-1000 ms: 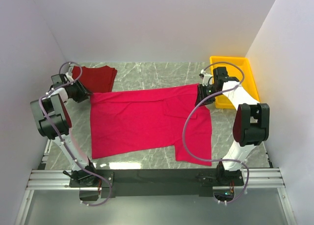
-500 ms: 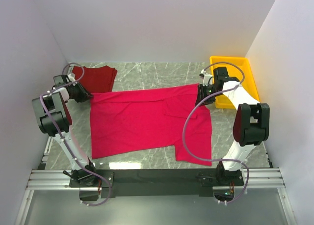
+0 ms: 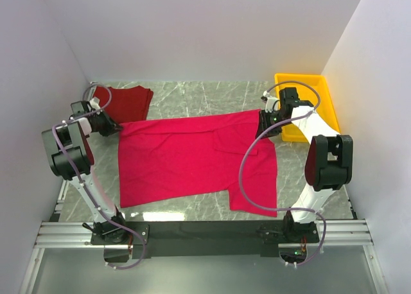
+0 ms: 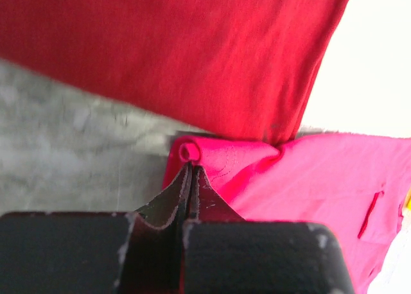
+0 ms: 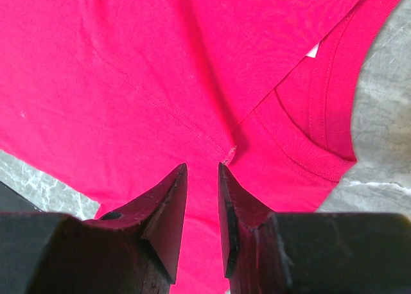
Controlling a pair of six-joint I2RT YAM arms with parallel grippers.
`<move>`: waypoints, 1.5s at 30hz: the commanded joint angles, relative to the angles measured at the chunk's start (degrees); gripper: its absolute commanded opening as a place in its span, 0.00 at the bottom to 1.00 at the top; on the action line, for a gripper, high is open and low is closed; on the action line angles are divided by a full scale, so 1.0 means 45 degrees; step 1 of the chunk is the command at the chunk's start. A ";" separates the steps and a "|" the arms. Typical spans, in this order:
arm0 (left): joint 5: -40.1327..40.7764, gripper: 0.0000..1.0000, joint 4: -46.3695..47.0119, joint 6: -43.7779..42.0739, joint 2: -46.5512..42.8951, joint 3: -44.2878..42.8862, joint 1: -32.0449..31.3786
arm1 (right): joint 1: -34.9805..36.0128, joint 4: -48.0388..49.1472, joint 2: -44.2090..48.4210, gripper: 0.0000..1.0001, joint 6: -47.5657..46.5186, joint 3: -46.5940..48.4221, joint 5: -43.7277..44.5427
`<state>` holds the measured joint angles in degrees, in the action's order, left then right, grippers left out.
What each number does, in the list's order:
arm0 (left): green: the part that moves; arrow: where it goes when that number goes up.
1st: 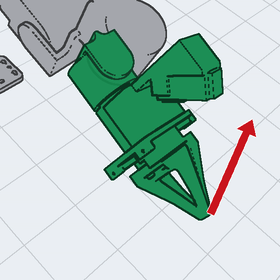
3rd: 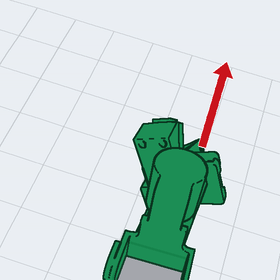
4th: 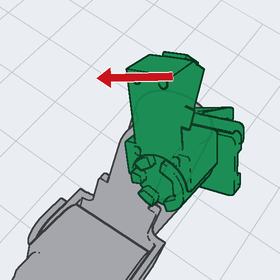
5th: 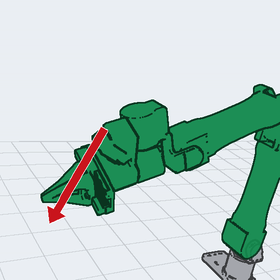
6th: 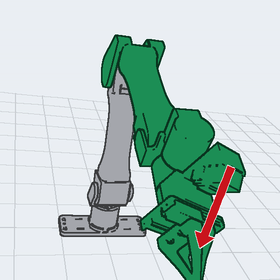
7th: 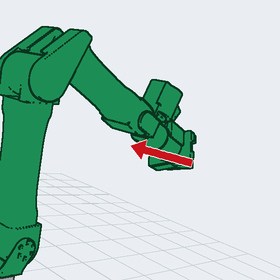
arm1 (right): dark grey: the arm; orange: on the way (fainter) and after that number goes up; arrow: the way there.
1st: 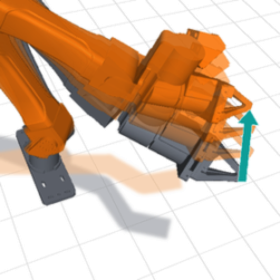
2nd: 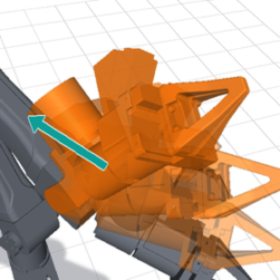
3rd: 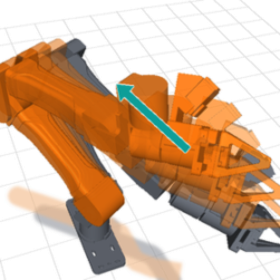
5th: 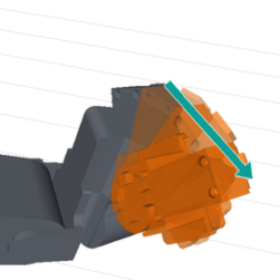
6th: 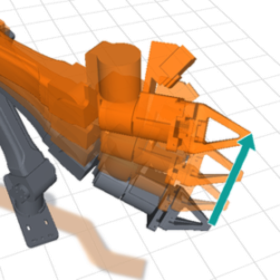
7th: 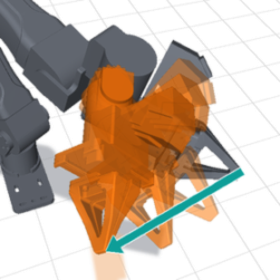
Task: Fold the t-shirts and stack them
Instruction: Fold the tshirt
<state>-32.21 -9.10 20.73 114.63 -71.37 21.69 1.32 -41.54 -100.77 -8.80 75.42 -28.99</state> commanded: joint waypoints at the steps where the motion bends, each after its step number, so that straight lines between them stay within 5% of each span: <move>1: 0.0280 0.01 0.0967 0.0411 -0.1446 0.0760 0.0120 | -0.0138 0.0246 -0.0067 0.33 -0.0037 -0.0021 -0.0100; 8: 0.1061 0.01 0.1750 0.1311 -0.2387 0.1779 0.0257 | -0.0177 0.0266 -0.0067 0.33 -0.0076 -0.0041 -0.0139; 21: 0.2116 0.01 0.0716 0.1233 -0.1821 0.0803 0.0297 | -0.0216 0.0266 0.0011 0.33 -0.0115 -0.0119 -0.0159; 28: 0.2293 0.48 0.0774 0.1272 -0.2794 0.0997 0.0374 | -0.0216 0.0227 0.0050 0.33 -0.0213 -0.0099 -0.0159; 31: 0.2235 0.55 0.0578 0.1389 -0.3440 0.1270 0.0375 | -0.0196 0.0285 -0.0028 0.33 -0.0174 -0.0099 -0.0197; 45: 0.1513 0.50 0.0968 0.2443 -0.3053 0.2853 0.0355 | -0.0216 0.0266 -0.0184 0.33 -0.0174 0.0018 -0.0276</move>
<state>-23.88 -6.81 29.87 99.88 -58.41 23.18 0.84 -41.50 -101.41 -8.86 75.42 -29.50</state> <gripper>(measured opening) 0.502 0.329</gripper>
